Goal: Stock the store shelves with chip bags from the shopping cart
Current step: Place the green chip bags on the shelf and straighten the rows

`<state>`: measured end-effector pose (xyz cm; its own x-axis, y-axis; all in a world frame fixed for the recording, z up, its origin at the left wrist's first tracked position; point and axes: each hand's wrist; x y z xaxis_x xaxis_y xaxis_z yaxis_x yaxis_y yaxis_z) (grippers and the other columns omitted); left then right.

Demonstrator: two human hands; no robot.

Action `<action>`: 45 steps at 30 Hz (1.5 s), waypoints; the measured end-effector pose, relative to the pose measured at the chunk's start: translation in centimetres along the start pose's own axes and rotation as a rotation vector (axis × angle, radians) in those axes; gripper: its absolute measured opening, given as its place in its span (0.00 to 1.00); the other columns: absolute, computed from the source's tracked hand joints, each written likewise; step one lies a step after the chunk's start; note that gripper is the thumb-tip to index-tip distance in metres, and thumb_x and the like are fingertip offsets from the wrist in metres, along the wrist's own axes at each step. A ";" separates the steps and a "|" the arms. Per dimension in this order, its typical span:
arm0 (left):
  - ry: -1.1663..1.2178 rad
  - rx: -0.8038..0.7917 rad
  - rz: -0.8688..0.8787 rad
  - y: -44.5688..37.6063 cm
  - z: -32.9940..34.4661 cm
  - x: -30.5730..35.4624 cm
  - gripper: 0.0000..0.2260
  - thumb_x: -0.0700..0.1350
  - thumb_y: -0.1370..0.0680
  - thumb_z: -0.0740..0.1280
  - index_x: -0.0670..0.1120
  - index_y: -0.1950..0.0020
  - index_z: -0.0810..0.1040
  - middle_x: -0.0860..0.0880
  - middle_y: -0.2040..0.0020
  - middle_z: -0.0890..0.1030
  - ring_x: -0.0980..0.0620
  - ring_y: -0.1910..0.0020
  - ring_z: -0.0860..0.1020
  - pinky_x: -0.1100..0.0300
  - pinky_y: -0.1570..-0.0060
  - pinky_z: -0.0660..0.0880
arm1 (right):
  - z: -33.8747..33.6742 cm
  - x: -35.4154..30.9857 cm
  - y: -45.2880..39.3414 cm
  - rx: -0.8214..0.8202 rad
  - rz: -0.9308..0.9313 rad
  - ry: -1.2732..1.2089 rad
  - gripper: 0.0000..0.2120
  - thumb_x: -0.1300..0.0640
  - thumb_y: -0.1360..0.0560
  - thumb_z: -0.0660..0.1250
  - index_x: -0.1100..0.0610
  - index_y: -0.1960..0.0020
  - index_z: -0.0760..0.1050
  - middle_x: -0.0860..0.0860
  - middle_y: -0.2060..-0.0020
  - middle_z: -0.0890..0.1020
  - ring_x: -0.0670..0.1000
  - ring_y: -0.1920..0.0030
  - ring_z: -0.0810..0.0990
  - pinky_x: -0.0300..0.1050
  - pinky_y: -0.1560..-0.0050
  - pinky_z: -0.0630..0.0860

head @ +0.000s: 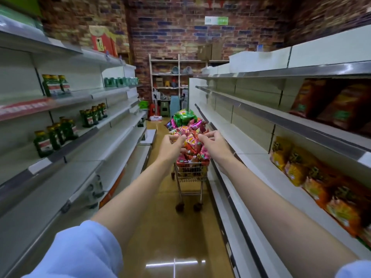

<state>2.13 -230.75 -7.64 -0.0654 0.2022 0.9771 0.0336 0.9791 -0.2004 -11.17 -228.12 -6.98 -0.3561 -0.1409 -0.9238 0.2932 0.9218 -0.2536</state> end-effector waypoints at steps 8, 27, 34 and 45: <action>0.006 0.002 -0.069 -14.1 2.0 -5.5 0.13 0.52 0.20 0.63 0.45 0.42 0.69 0.48 0.52 0.77 0.53 0.55 0.79 0.60 0.57 0.75 | 3.9 5.5 -13.1 -0.029 0.057 0.010 0.12 0.45 0.24 0.65 0.52 0.46 0.70 0.52 0.47 0.78 0.52 0.46 0.77 0.54 0.44 0.77; -0.030 -0.065 -0.087 -57.5 2.3 -14.8 0.14 0.52 0.20 0.64 0.44 0.42 0.71 0.49 0.53 0.77 0.51 0.54 0.78 0.59 0.54 0.76 | 17.7 12.2 -54.0 -0.055 0.058 0.078 0.14 0.47 0.22 0.64 0.55 0.44 0.72 0.48 0.51 0.77 0.48 0.48 0.75 0.47 0.49 0.73; -0.039 -0.123 -0.088 -70.1 3.1 -18.8 0.13 0.53 0.21 0.64 0.45 0.44 0.72 0.47 0.50 0.77 0.53 0.56 0.78 0.63 0.60 0.76 | 22.6 16.4 -67.2 -0.101 0.094 0.034 0.14 0.46 0.22 0.64 0.55 0.43 0.70 0.49 0.50 0.75 0.49 0.49 0.75 0.50 0.44 0.75; -0.079 -0.131 -0.101 -94.4 6.1 -20.9 0.19 0.54 0.21 0.64 0.41 0.38 0.71 0.48 0.50 0.76 0.52 0.55 0.78 0.62 0.59 0.76 | 27.4 19.5 -91.0 -0.098 0.125 -0.031 0.18 0.47 0.22 0.64 0.55 0.37 0.67 0.52 0.40 0.73 0.53 0.40 0.74 0.49 0.44 0.75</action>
<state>-5.77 -327.31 -9.52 -0.1528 0.1088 0.9822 0.1522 0.9847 -0.0854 -20.47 -324.68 -9.79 -0.2940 -0.0331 -0.9552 0.2449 0.9634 -0.1088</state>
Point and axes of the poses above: each hand's wrist, its own y-axis away from the middle knuckle, its own z-axis out of the palm, x = y × z
